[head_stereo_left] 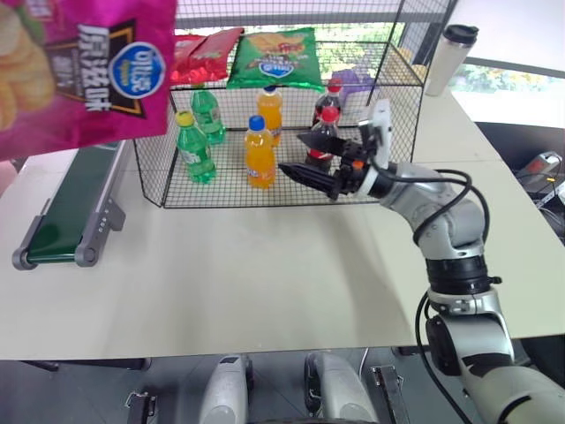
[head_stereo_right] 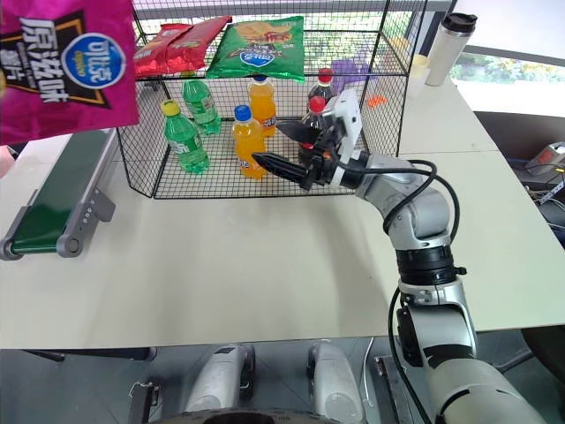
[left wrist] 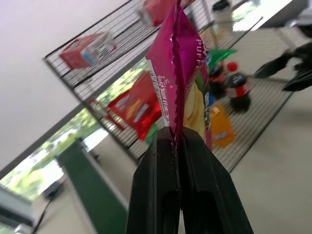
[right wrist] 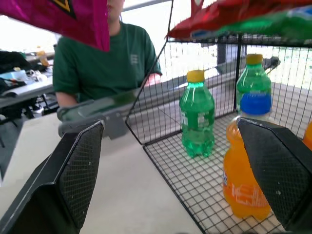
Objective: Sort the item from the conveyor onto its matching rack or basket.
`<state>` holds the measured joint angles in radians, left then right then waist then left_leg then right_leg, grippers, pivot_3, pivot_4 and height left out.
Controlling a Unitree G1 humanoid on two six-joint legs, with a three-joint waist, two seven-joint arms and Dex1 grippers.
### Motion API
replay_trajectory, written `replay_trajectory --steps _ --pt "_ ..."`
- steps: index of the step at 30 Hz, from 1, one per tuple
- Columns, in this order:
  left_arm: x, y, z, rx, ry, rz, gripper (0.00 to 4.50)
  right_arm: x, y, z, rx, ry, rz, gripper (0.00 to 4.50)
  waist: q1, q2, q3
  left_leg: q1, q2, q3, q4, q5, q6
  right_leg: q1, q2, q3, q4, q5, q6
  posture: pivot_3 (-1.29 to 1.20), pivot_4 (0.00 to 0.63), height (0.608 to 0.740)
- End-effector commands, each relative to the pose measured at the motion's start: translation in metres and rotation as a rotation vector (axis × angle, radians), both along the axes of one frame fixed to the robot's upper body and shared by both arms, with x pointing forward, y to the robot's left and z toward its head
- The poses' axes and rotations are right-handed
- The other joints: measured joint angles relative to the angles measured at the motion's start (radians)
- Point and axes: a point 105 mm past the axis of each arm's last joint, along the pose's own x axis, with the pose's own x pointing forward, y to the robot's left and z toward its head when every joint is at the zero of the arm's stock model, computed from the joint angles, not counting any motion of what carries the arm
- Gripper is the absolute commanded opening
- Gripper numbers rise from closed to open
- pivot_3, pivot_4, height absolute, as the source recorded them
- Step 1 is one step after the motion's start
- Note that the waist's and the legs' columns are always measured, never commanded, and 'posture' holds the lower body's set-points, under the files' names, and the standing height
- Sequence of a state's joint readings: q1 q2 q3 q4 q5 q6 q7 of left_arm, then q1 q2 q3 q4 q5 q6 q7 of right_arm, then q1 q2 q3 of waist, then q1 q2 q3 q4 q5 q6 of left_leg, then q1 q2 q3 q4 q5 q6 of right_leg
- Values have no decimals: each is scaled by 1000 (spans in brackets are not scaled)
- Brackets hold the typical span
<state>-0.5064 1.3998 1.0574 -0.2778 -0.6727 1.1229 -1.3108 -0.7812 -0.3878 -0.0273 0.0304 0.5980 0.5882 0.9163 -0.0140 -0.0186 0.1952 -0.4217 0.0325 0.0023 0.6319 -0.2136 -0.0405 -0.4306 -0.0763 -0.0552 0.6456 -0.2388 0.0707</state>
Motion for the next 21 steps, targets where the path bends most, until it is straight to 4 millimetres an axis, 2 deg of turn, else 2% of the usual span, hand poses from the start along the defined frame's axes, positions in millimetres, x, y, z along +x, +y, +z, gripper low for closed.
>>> replay_trajectory --steps 1,4,8,14,18,21 --pt "11 -24 -4 -8 26 -152 34 -2 -14 33 81 -44 51 4500 2 0 0 0 0 0 0 0 0 0 0 0 0 0 0 0 150 740" --pt "23 -39 -7 -42 33 -271 34 -2 -19 48 81 -86 71 4500 1 0 0 1 0 0 0 0 0 1 0 0 0 2 -1 0 150 740" --pt "40 -56 -11 -61 44 -378 34 -7 -16 56 67 -115 137 4500 -3 0 0 1 0 0 0 0 0 0 0 1 0 3 -1 0 150 740" --pt "58 -71 -15 -89 51 -494 34 -31 -2 64 104 -100 300 4500 -2 0 0 0 0 1 0 0 0 0 1 1 1 3 -1 0 150 740" --pt "70 -79 -24 -95 74 -536 34 -38 13 66 136 -96 361 4500 -1 0 0 1 0 0 0 0 0 0 1 1 2 3 -1 0 150 740" --pt "77 -81 -31 -100 93 -541 0 -44 17 69 164 -87 393 3638 0 0 0 0 0 0 0 0 0 0 1 1 2 3 -1 0 150 740"
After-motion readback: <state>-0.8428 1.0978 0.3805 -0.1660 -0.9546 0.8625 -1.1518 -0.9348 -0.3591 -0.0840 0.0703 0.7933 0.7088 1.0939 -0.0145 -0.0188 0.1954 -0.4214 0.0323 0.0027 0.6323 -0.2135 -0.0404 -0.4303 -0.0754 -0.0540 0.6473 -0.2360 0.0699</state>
